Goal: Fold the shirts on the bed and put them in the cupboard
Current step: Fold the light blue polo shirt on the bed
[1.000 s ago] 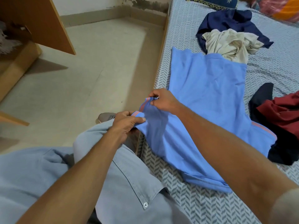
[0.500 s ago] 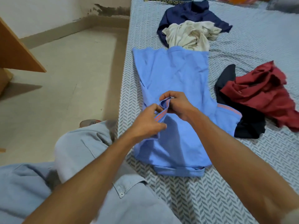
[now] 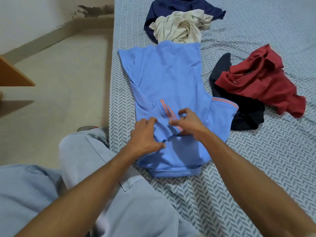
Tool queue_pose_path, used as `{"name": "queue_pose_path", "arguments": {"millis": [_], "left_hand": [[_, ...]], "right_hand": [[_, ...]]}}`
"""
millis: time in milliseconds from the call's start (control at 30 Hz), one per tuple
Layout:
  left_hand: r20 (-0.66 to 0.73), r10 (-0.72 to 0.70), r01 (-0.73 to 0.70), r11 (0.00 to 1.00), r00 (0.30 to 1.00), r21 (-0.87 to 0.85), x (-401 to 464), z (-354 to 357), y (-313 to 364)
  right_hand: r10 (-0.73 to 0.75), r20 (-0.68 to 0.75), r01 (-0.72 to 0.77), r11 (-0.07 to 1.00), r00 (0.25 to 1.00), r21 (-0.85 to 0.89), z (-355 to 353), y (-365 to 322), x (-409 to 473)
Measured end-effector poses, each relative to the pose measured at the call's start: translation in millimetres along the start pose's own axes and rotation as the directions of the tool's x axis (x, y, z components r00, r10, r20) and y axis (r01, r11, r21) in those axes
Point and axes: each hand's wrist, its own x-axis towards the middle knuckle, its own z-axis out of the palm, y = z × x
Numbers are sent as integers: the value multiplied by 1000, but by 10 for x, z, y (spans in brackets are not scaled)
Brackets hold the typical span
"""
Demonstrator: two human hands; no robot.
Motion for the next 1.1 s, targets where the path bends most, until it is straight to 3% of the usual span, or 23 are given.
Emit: {"name": "queue_pose_path", "arguments": {"millis": [167, 433, 700, 933, 1000, 1100], "left_hand": [[174, -46, -12, 948, 984, 317, -280, 86, -66], [180, 20, -78, 944, 983, 321, -455, 109, -188], [271, 45, -160, 893, 962, 420, -515, 116, -153], [342, -22, -97, 940, 939, 327, -557, 64, -160], [333, -30, -58, 966, 942, 250, -540, 1, -149], [277, -54, 41, 998, 959, 53, -465, -110, -143]], "right_hand": [[29, 43, -32, 996, 999, 84, 43, 108, -116], [64, -58, -48, 969, 996, 243, -25, 256, -302], [49, -134, -21, 979, 990, 204, 31, 382, -351], [9, -131, -13, 999, 991, -30, -21, 348, -452], [-23, -131, 9, 995, 991, -103, -29, 291, -484], [-92, -132, 41, 936, 987, -349, -64, 183, -494]]}}
